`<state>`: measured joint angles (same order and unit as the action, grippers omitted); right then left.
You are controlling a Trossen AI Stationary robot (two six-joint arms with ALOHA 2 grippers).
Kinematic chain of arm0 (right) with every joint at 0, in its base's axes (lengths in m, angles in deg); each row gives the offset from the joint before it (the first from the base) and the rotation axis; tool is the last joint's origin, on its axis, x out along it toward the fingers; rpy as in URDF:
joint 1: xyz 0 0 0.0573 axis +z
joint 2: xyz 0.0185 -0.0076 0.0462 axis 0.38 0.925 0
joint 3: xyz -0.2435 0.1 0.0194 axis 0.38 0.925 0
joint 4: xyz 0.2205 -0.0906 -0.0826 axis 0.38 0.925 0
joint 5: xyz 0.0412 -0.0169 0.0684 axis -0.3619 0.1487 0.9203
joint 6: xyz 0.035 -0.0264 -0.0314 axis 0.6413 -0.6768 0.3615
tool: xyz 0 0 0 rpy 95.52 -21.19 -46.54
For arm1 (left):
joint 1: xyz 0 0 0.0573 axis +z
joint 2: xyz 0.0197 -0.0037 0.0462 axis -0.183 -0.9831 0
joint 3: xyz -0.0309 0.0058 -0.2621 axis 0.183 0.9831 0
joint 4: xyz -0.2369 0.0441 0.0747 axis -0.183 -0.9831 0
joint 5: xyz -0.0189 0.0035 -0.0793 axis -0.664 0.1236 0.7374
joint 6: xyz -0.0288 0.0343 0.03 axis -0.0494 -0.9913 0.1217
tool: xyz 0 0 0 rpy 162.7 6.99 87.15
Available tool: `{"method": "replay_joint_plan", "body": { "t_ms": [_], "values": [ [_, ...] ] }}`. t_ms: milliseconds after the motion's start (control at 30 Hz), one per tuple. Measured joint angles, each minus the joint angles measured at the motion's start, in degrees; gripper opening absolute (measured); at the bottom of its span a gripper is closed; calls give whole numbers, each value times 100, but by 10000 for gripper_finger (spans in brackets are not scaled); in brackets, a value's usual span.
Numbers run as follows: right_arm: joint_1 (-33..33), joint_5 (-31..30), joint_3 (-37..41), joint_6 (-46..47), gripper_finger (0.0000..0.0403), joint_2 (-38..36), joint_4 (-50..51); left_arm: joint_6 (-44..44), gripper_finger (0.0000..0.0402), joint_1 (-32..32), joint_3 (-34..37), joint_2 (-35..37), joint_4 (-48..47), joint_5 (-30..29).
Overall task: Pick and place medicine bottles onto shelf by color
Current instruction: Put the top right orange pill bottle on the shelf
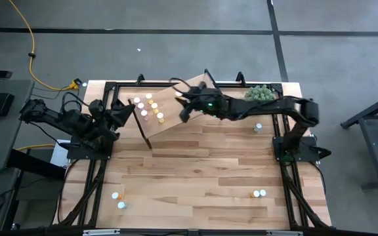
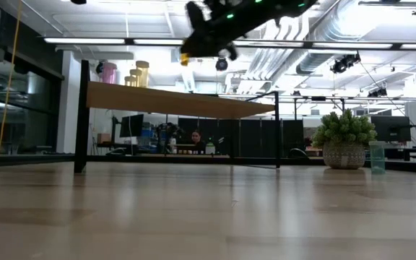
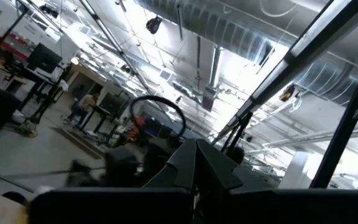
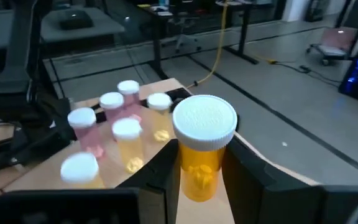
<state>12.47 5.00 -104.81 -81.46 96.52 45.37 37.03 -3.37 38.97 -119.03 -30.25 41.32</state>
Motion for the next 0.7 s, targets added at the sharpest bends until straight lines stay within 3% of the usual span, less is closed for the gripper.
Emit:
{"method": "replay_joint_plan", "body": {
  "t_ms": [267, 400, 533, 700],
  "values": [
    [-248, 1032, -1597, -85, 90, 1383, 295, 402, 0, 0, 0, 0, 31, -12],
    [-375, 1614, -2174, -674, 90, 1700, 819, 402, 0, 0, 0, 0, 31, 7],
    [-603, 1978, -2342, -1030, 90, 1747, 951, 402, 0, -1, 0, 0, 31, 15],
    [-1029, 3240, -2301, -944, 90, 1748, 910, 402, 0, 0, 0, 0, 31, 37]
  ]
}}
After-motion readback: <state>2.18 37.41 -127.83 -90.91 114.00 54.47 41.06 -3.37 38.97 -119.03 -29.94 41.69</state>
